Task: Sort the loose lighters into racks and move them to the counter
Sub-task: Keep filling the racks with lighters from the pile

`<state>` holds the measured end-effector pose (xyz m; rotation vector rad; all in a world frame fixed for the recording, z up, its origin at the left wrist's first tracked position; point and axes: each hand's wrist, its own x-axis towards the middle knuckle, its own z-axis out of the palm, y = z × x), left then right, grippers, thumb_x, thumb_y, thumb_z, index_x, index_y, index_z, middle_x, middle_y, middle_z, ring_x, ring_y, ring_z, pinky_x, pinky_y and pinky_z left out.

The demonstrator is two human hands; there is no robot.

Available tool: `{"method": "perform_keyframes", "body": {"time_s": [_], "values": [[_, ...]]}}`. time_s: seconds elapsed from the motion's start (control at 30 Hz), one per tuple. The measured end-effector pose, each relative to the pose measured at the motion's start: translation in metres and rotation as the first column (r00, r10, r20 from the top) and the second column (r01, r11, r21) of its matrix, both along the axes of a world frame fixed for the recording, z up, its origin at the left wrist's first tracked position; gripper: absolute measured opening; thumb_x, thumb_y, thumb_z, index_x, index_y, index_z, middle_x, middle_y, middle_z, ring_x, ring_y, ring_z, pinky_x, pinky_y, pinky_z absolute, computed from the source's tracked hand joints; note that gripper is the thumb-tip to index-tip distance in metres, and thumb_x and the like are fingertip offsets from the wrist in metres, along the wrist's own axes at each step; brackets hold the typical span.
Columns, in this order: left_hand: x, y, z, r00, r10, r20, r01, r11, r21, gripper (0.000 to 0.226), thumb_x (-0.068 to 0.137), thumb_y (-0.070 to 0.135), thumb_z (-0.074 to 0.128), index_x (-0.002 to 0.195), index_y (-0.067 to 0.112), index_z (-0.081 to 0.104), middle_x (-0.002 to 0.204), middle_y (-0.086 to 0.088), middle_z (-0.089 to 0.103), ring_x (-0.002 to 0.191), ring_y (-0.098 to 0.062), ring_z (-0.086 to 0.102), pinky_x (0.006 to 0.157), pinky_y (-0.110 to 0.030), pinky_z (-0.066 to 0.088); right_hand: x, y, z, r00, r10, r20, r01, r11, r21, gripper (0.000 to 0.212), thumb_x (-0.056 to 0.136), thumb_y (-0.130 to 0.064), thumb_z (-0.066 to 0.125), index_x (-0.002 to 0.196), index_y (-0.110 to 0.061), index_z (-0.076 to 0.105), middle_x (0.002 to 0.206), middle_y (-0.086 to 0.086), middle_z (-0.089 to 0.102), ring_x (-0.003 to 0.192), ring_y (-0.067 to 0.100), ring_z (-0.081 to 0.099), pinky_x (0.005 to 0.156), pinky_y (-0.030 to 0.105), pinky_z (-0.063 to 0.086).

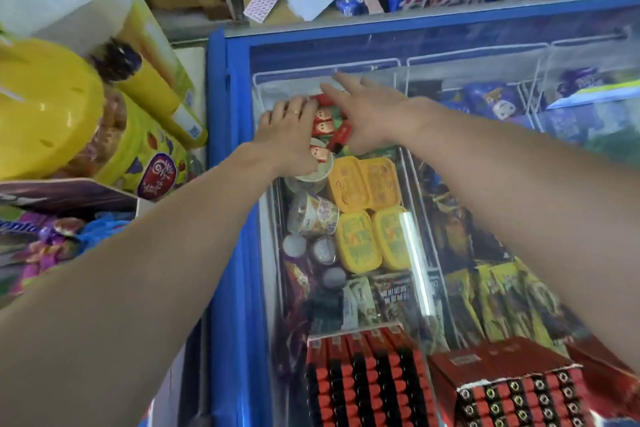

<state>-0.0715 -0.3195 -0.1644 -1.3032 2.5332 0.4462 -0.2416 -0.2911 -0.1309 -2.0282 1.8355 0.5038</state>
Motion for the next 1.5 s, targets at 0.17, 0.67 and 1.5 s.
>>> {"method": "perform_keyframes", "body": {"time_s": [0.17, 0.67, 1.5], "values": [[0.007, 0.014, -0.002, 0.993, 0.08, -0.091, -0.08, 0.997, 0.007, 0.072, 0.076, 0.049, 0.053, 0.136, 0.012, 0.039, 0.141, -0.009, 0.035, 0.132, -0.034, 0.033, 0.111, -0.045, 0.027, 0.011, -0.012, -0.001, 0.999, 0.018, 0.036, -0.018, 1.0, 0.012, 0.094, 0.069, -0.039, 0.08, 0.15, -0.022, 0.034, 0.136, 0.004, 0.042, 0.126, 0.029, 0.045, 0.08, 0.041, 0.044], [0.04, 0.097, 0.009, 0.976, 0.219, 0.015, -0.217, 0.973, -0.075, 0.032, 0.092, 0.031, 0.061, 0.117, 0.012, 0.051, 0.101, -0.007, 0.061, 0.09, -0.029, 0.06, 0.07, -0.039, 0.044, 0.011, 0.097, -0.005, 0.957, -0.159, 0.244, 0.124, 0.98, 0.153, 0.026, 0.097, -0.038, 0.065, 0.086, -0.016, 0.058, 0.079, 0.004, 0.064, 0.062, 0.02, 0.064, 0.051, 0.027, 0.043], [0.09, 0.359, 0.128, 0.205, 0.896, -0.395, -0.215, 0.434, 0.875, 0.034, 0.085, 0.021, 0.079, 0.11, 0.004, 0.064, 0.067, -0.004, 0.058, 0.053, -0.015, 0.044, 0.052, -0.027, 0.04, 0.093, 0.345, 0.096, -0.296, -0.54, 0.788, 0.638, 0.503, 0.584, 0.014, 0.096, -0.031, 0.069, 0.086, -0.021, 0.069, 0.068, 0.005, 0.055, 0.051, 0.015, 0.044, 0.048, 0.027, 0.033]]}}
